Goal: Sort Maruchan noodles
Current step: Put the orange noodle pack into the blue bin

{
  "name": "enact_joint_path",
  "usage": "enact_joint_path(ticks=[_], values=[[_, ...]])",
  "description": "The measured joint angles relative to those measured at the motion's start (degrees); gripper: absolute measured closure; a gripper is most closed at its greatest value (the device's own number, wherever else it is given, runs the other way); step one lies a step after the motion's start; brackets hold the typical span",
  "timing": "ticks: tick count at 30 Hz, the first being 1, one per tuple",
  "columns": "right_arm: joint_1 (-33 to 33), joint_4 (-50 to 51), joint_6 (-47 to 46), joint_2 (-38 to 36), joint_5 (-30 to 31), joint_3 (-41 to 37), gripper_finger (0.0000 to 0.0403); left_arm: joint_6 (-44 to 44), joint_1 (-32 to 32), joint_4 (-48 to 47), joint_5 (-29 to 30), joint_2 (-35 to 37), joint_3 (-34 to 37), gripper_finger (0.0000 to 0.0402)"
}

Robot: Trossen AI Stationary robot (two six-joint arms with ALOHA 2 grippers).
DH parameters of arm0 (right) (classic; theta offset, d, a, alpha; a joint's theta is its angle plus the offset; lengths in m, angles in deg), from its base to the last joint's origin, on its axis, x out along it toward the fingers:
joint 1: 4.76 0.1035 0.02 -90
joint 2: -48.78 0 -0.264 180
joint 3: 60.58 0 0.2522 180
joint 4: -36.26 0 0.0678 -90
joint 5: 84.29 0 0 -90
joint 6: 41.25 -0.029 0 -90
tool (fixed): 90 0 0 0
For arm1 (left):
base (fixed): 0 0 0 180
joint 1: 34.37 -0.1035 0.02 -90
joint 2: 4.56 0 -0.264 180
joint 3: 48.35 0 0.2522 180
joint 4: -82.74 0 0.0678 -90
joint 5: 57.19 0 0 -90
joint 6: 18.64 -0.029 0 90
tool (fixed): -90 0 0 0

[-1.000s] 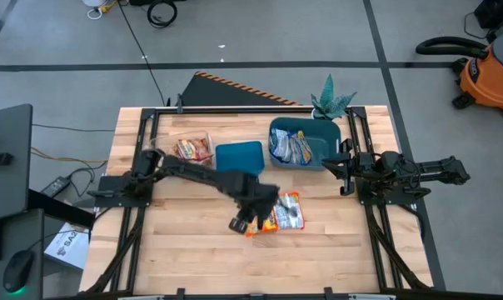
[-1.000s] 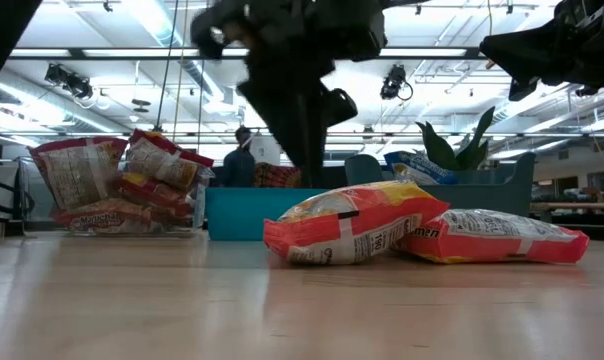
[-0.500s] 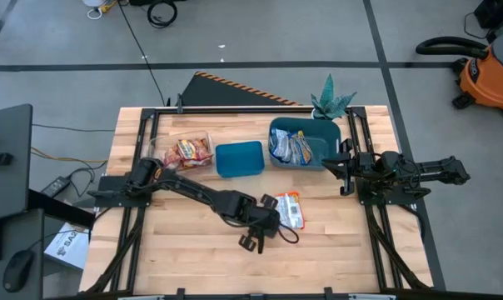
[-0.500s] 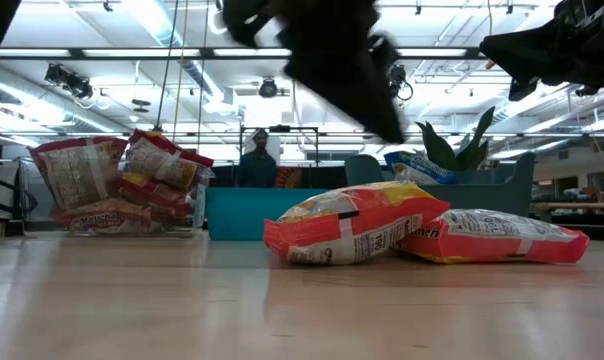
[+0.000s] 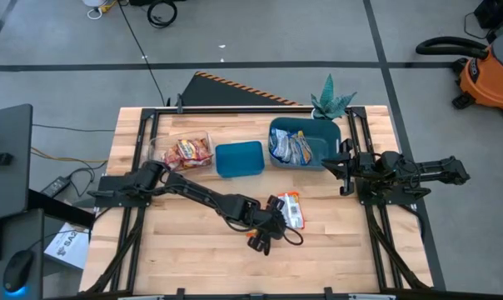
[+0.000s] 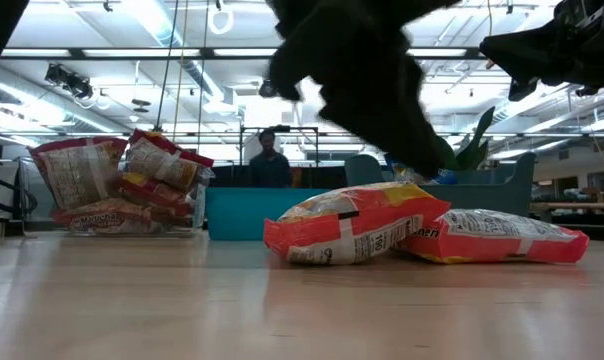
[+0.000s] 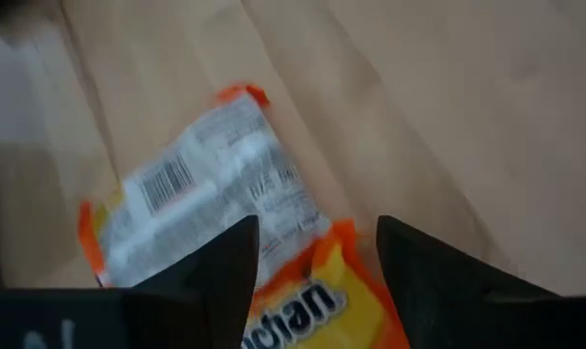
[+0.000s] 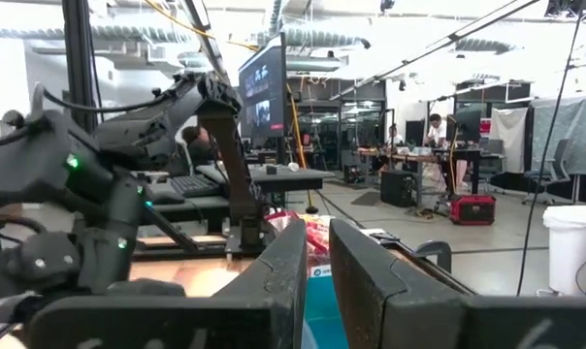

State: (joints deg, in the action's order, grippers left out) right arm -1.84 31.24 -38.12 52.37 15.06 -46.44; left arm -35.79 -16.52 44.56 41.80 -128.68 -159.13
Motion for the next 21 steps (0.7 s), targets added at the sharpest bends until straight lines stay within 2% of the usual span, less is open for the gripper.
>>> enact_joint_path(ticks=[8,11,15,21], values=[[0.0,-0.89,0.0,0.19,-0.05,-0.02,0.0348,-0.66,-0.33,-2.93,0.3,-2.24,-0.06,0.0205],[0.0,-0.84,0.0,0.17,-0.15,-0.02,0.0348,-2.0,-0.4,-5.79,0.54,-2.53,0.07,0.0223],[0.0,-1.05,0.0,0.15,-0.11,-0.02,0.0348,-2.97,-0.67,-7.42,3.49,-2.96,0.02,0.0266],[0.0,-1.27,0.0,0.16,-0.1,-0.02,0.0348,-2.99,-1.78,-9.58,3.92,-2.79,0.03,0.0345]])
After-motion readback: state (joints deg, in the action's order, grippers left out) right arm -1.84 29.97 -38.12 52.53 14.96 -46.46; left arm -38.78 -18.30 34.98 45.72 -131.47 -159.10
